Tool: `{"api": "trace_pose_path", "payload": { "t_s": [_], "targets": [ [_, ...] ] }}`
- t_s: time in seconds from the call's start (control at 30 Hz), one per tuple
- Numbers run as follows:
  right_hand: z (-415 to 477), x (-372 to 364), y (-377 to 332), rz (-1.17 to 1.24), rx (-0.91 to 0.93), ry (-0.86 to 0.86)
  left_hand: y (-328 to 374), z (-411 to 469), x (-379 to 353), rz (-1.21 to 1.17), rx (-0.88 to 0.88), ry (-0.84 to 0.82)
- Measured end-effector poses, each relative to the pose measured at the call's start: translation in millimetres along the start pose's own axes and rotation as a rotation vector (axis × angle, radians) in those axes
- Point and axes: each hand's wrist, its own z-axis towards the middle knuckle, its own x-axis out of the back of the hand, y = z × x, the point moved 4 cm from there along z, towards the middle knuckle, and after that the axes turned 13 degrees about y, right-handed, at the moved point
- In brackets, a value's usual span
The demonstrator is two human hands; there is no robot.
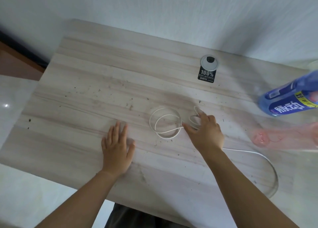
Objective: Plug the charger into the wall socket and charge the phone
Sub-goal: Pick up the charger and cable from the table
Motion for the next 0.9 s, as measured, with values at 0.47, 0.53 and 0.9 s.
{"api": "trace_pose_path", "payload": {
  "t_s": [0.47,0.53,0.9],
  "targets": [
    [-11.4,-16.9,-32.4,-0.166,0.099,0.008,-4.9,-0.4,-3.8,-0.018,0.016,0.0],
    [-12.0,-15.3,-30.6,-0.156,0.115,0.01,-6.0,0.1,-4.1,-0.018,0.002,0.0],
    [-21.6,-5.7,-22.9,-0.007,0.181,-0.239,-11.7,1.2,-1.8,-0.016,-0.047,-0.035]
  ]
}}
